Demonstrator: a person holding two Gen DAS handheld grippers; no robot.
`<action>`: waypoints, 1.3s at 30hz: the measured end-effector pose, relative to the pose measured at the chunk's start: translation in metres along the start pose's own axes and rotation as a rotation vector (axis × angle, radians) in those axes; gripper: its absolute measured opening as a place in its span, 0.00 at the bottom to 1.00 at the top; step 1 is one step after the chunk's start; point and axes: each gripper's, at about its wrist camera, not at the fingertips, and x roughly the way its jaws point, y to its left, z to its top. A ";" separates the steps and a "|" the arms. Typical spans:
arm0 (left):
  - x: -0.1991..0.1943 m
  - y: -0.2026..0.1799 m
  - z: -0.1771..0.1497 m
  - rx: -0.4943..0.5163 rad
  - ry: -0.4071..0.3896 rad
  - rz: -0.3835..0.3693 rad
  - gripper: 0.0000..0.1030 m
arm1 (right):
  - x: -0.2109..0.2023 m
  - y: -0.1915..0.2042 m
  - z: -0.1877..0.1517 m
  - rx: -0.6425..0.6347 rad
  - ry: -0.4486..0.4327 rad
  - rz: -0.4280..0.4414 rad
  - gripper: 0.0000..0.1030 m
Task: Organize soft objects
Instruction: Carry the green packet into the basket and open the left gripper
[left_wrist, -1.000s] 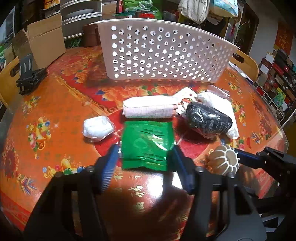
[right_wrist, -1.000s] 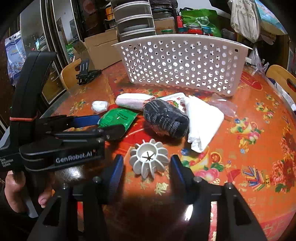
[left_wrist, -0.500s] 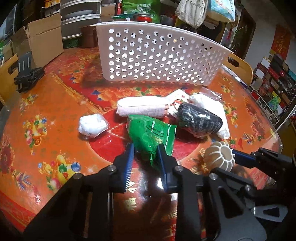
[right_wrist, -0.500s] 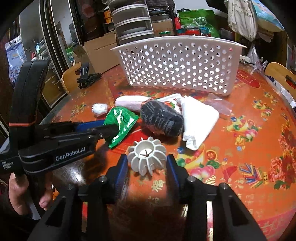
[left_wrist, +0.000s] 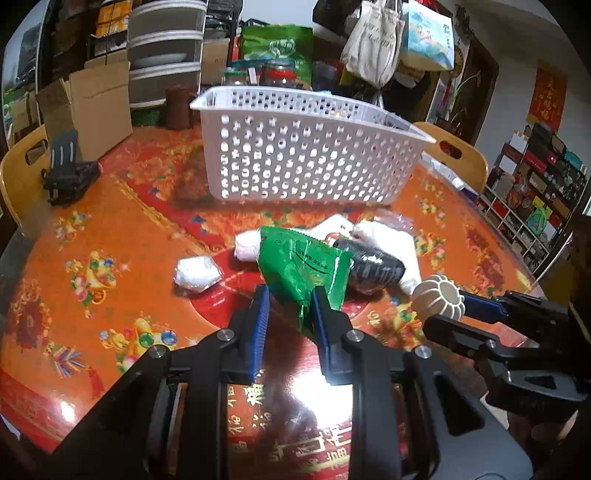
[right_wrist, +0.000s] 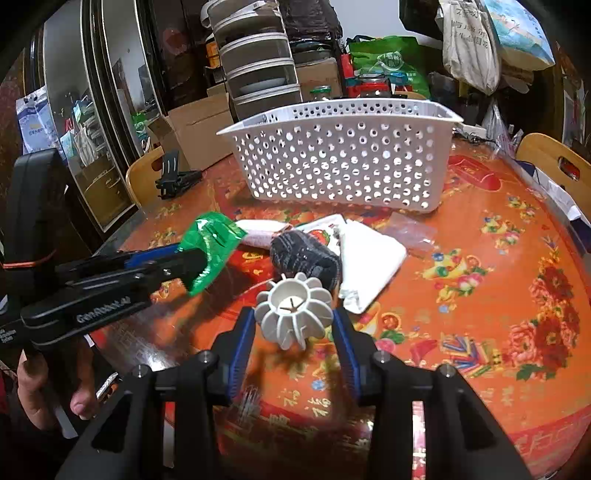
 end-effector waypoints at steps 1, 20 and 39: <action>-0.004 0.000 0.001 0.002 -0.009 0.000 0.21 | -0.003 0.000 0.001 -0.001 -0.004 -0.002 0.41; -0.042 -0.014 0.059 0.032 -0.107 -0.017 0.21 | -0.032 -0.031 0.059 -0.023 -0.057 -0.049 0.41; 0.076 -0.008 0.243 0.006 0.062 0.043 0.21 | 0.058 -0.086 0.225 -0.012 0.038 -0.191 0.41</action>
